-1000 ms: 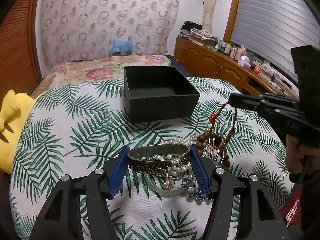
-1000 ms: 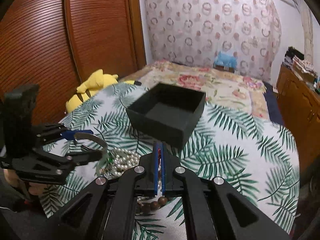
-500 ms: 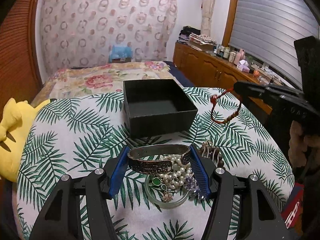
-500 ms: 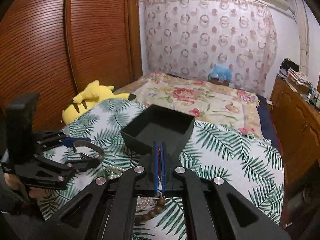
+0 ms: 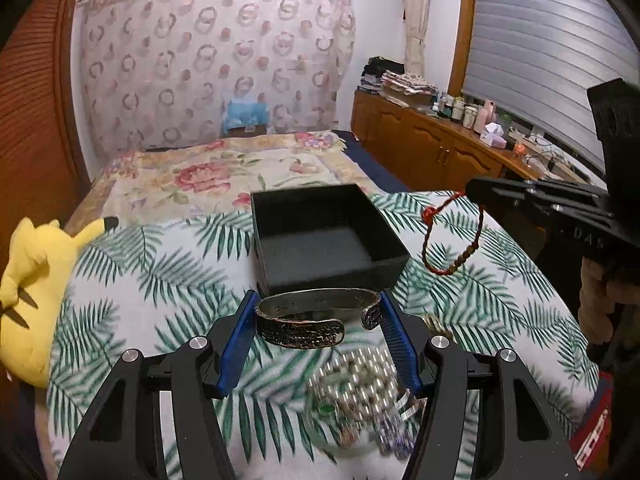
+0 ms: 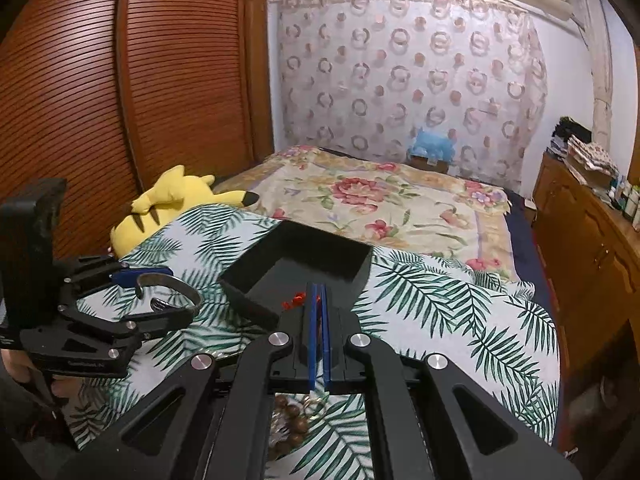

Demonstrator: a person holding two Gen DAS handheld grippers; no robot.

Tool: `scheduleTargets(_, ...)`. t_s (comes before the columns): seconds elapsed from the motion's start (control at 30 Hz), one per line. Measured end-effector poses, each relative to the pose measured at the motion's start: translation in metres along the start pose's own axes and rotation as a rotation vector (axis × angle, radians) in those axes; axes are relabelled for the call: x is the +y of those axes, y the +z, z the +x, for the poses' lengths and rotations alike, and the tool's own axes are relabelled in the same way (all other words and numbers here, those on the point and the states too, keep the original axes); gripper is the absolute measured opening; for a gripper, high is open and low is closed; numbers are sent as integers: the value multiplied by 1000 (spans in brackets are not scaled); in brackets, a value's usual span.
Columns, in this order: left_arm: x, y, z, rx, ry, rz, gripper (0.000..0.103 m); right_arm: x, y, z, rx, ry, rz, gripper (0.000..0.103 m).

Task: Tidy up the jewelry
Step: 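Carry the bangle into the black box with the left tool while the right tool carries the red-cord bracelet there, then open the left tool to drop the bangle while the right tool releases the bracelet into the box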

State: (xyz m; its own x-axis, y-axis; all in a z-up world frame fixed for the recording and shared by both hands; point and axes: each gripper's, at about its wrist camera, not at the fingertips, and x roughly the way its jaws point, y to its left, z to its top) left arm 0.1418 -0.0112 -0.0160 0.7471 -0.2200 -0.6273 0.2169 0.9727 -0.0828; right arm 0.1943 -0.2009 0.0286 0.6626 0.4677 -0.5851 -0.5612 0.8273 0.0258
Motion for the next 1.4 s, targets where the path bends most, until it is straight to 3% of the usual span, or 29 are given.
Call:
scheduleTargets(0.53, 12, 53, 78, 28, 71, -2, 58, -28, 29, 36, 0, 6, 63, 3)
scheduleTargets(0.6, 16, 57, 83, 30, 60, -14, 64, -28, 30, 40, 5, 9, 61, 3)
scheduleTargets(0.63, 17, 57, 83, 30, 61, -18, 69, -28, 31, 42, 6, 10, 61, 3)
scheduleTargets(0.87, 30, 52, 59, -5, 54, -47, 69, -22, 30, 54, 9, 31, 63, 3)
scheduleTargets(1.3, 38, 1, 17, 16, 59, -11, 70, -2, 20, 96, 72, 67, 73, 5)
scheduleTargets(1.33, 37, -3, 15, 19, 55, -14, 70, -1, 18, 95, 75, 64, 66, 7)
scheduleTargets(1.4, 35, -11, 12, 27, 48, -15, 70, -2, 15, 93, 73, 63, 66, 23)
